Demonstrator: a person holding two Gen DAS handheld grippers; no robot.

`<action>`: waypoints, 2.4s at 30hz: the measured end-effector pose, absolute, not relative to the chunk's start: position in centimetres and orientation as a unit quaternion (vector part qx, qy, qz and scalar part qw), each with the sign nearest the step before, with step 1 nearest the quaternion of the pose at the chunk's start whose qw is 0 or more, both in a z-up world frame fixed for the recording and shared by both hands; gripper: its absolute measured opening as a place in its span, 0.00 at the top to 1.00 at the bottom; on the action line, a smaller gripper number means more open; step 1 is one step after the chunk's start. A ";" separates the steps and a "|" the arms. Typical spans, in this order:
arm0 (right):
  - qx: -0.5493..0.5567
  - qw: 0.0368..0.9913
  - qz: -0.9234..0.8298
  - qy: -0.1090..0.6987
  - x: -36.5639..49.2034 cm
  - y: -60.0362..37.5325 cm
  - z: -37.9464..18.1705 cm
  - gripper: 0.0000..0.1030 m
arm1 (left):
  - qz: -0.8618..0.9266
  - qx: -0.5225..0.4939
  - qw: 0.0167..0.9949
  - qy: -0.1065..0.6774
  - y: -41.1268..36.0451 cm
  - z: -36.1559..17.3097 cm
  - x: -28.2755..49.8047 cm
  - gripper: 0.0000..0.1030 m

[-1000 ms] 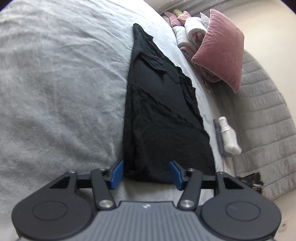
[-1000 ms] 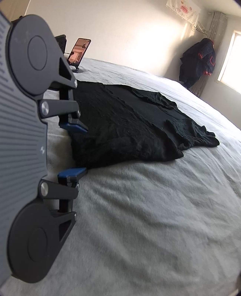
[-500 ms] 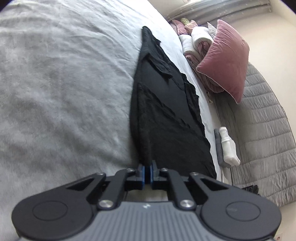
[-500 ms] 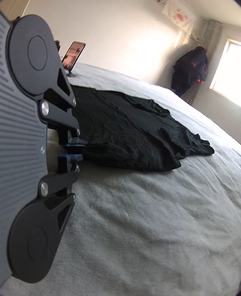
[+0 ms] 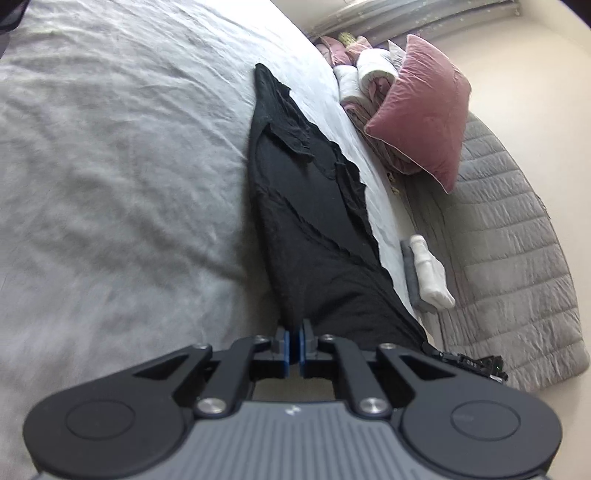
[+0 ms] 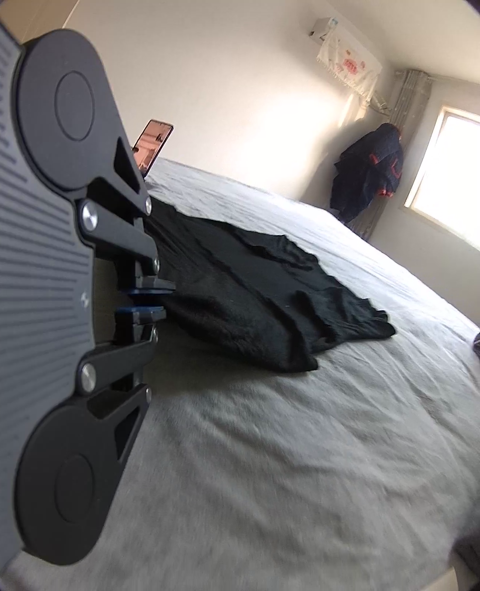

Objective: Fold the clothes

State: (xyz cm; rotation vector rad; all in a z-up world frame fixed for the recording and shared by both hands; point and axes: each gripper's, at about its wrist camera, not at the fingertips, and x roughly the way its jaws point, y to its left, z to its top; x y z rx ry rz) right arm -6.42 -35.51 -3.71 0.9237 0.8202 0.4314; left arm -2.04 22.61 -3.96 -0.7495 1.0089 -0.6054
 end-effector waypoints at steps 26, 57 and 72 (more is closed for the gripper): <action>0.428 0.789 0.236 0.372 -6.9 -36.3 -1.8 0.91 | -0.319 -0.379 0.758 0.425 22.9 -4.1 -2.7 0.95; 0.502 0.801 0.110 0.307 6.7 -35.2 -5.4 0.86 | -0.175 -0.495 0.774 0.354 20.4 -5.9 10.9 0.95; 0.327 0.900 0.079 0.277 4.2 -33.7 -0.6 0.60 | -0.102 -0.362 0.865 0.332 19.5 -2.4 9.5 0.58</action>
